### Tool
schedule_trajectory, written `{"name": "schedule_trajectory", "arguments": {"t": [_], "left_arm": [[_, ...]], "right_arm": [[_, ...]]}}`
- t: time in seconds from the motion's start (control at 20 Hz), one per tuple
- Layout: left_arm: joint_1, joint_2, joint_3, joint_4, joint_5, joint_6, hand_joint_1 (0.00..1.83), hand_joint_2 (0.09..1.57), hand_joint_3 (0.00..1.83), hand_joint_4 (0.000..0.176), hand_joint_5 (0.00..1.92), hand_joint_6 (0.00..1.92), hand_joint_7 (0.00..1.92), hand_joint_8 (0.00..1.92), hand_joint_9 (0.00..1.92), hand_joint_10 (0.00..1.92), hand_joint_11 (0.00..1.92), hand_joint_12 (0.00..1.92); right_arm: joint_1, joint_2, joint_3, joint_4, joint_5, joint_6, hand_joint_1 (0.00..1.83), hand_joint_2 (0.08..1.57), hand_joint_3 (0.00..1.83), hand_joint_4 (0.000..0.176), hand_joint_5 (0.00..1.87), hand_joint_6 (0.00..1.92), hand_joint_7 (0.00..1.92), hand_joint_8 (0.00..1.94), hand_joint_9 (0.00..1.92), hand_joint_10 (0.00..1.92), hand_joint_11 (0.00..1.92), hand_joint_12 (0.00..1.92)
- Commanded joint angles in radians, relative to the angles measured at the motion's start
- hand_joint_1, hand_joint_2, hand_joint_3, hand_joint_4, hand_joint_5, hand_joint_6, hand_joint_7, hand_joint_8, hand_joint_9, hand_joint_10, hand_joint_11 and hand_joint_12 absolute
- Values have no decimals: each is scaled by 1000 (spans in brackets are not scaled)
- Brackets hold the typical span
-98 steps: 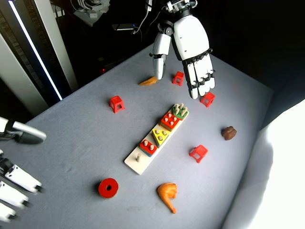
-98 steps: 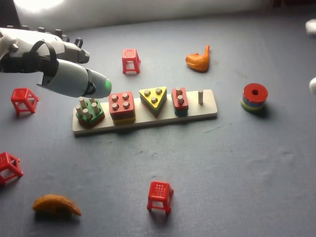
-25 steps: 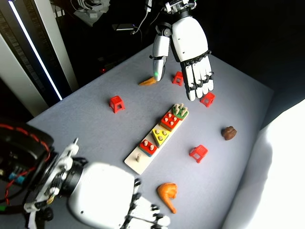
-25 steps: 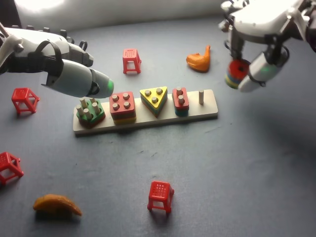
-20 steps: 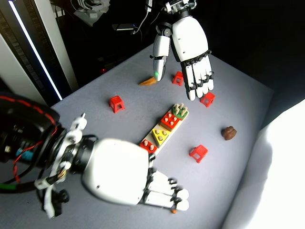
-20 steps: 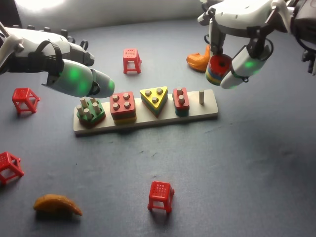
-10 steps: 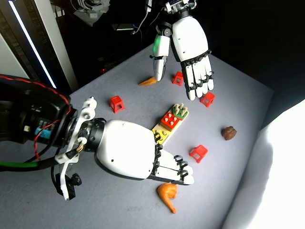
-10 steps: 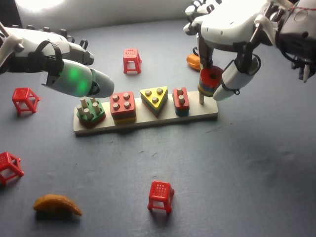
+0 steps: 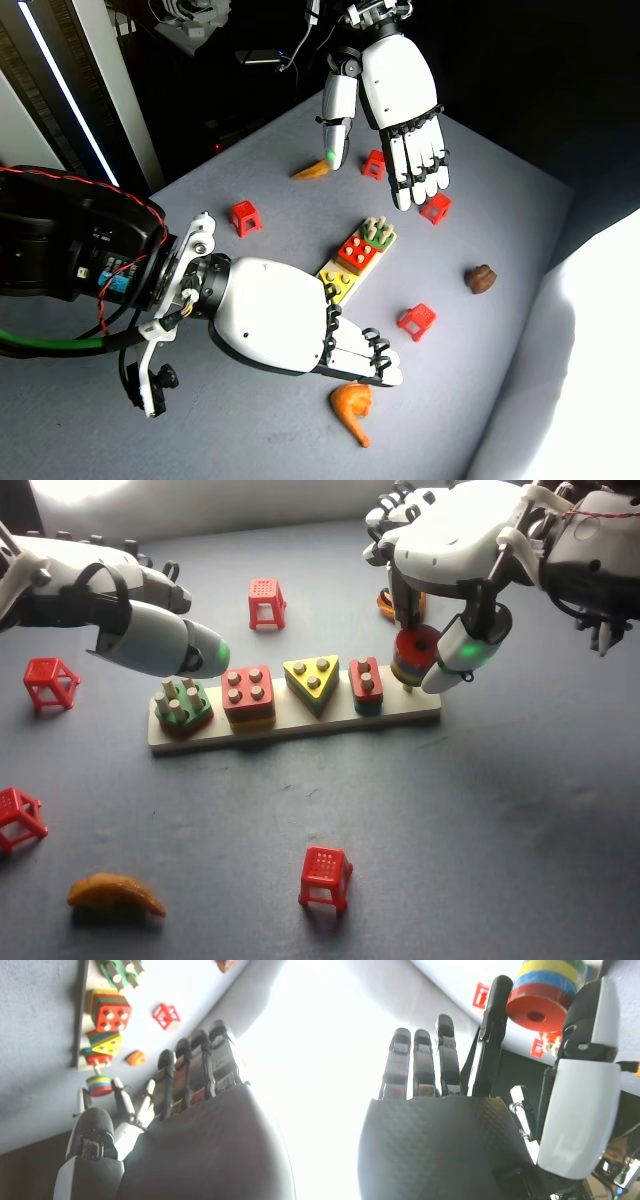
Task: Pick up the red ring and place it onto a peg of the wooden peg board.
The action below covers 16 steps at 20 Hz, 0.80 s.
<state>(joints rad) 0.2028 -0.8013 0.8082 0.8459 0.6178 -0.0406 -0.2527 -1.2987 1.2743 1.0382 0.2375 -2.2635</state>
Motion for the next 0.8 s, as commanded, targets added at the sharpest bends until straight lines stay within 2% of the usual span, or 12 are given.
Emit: {"name": "schedule_trajectory", "arguments": {"t": [0.0,0.15,0.2,0.25,0.3,0.4,0.55,0.6,0.65,0.7,0.75], "left_arm": [[-11,-1,2,48,-39,3,0,1280,1,0,212,4,172,3,113,7,43,46],[-11,-4,2,48,-39,3,0,1276,0,0,191,0,152,0,97,0,32,60],[-11,-4,2,48,-39,3,0,1277,0,0,186,0,154,2,100,2,31,63],[-11,-4,2,48,-39,3,0,1279,0,0,209,1,176,1,119,2,5,183],[-11,-4,2,48,-39,3,0,1277,0,0,204,0,172,0,116,0,0,204],[-11,-4,2,48,-39,3,0,1283,1,0,181,0,144,1,90,0,0,149],[-12,-4,2,48,-39,3,0,1275,0,0,204,4,172,5,117,7,0,213],[-12,-4,2,48,-39,3,0,1276,0,0,174,5,140,5,86,6,0,124],[-12,-4,2,48,-39,3,0,1276,0,0,178,6,145,6,89,7,0,124],[-12,-4,2,48,-39,3,0,1275,0,0,208,0,180,0,124,4,0,212],[-12,-4,2,48,-39,3,0,1275,0,0,210,0,181,0,128,2,0,229]], "right_arm": [[6,1,4,-20,74,-2,1112,980,0,176,1319,392,294,4,29,3,0,0],[-1,-7,11,-20,80,-7,1102,995,1,176,1261,500,297,1,31,2,0,0],[-2,-9,14,-20,80,-7,1107,989,0,175,1278,472,315,1,37,2,0,0],[-5,-11,18,-20,80,-7,1107,989,0,176,1280,466,317,0,34,0,0,0],[-7,-13,23,-20,80,-8,1108,988,0,176,1282,465,312,0,26,0,0,0],[-12,-17,34,-20,80,-8,1100,995,2,176,1256,510,305,0,44,3,0,0],[-18,-34,60,-20,79,-9,1095,1006,1,176,1225,566,311,1,47,1,0,0],[-19,-43,72,-20,79,-9,1095,1006,0,176,1225,566,321,6,51,2,0,0],[-19,-54,84,-20,79,-9,1095,1005,0,176,1226,565,327,8,56,4,0,0],[-19,-61,92,-20,79,-9,1095,1006,0,176,1225,565,325,6,60,6,0,0],[-18,-70,100,-20,79,-9,1078,1023,4,176,1168,659,292,3,28,2,0,0]]}}
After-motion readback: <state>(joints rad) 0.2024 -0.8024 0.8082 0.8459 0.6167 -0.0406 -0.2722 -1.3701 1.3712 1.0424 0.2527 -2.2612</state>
